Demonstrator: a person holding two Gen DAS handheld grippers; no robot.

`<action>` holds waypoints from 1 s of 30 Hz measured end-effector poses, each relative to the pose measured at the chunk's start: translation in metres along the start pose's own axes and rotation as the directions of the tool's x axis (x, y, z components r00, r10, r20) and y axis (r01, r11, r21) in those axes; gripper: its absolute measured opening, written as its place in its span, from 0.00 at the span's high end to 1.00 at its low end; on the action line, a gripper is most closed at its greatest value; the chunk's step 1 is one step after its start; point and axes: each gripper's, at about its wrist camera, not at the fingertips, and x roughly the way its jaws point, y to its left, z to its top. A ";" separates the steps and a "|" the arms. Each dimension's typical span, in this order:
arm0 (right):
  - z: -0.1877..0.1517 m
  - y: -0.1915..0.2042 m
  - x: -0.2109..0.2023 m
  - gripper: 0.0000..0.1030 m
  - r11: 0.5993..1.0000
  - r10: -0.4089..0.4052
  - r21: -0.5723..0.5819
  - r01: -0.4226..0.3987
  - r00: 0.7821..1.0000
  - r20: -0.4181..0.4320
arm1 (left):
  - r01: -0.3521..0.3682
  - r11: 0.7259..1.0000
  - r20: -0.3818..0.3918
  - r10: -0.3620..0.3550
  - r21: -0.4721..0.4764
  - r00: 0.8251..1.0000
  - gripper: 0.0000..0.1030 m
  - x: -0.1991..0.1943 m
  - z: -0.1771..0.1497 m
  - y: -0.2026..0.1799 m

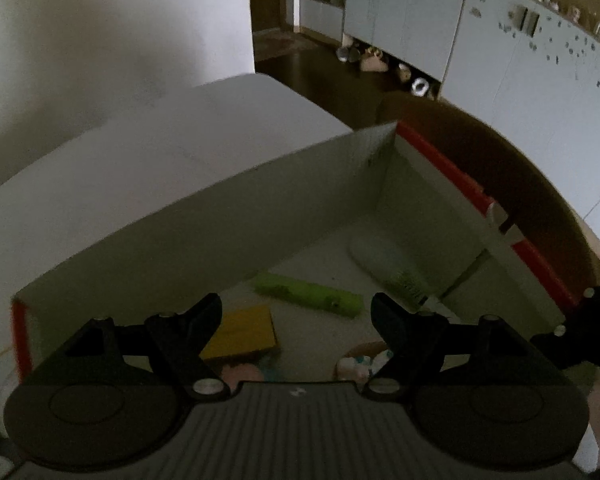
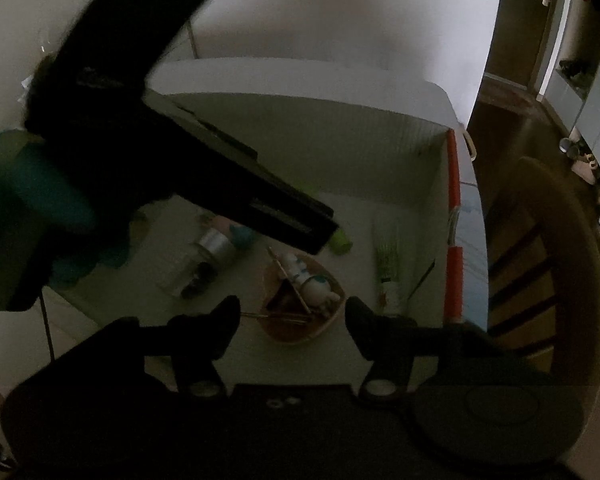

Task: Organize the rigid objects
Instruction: 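Lower both tools into the box and open them to release the items, then withdraw both tools up out of the box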

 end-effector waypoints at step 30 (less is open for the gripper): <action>0.008 0.044 -0.063 0.13 1.000 -0.008 0.000 0.008 0.990 0.139 | 0.028 0.988 0.233 0.008 -0.154 0.972 0.21 -0.141 -0.074 0.062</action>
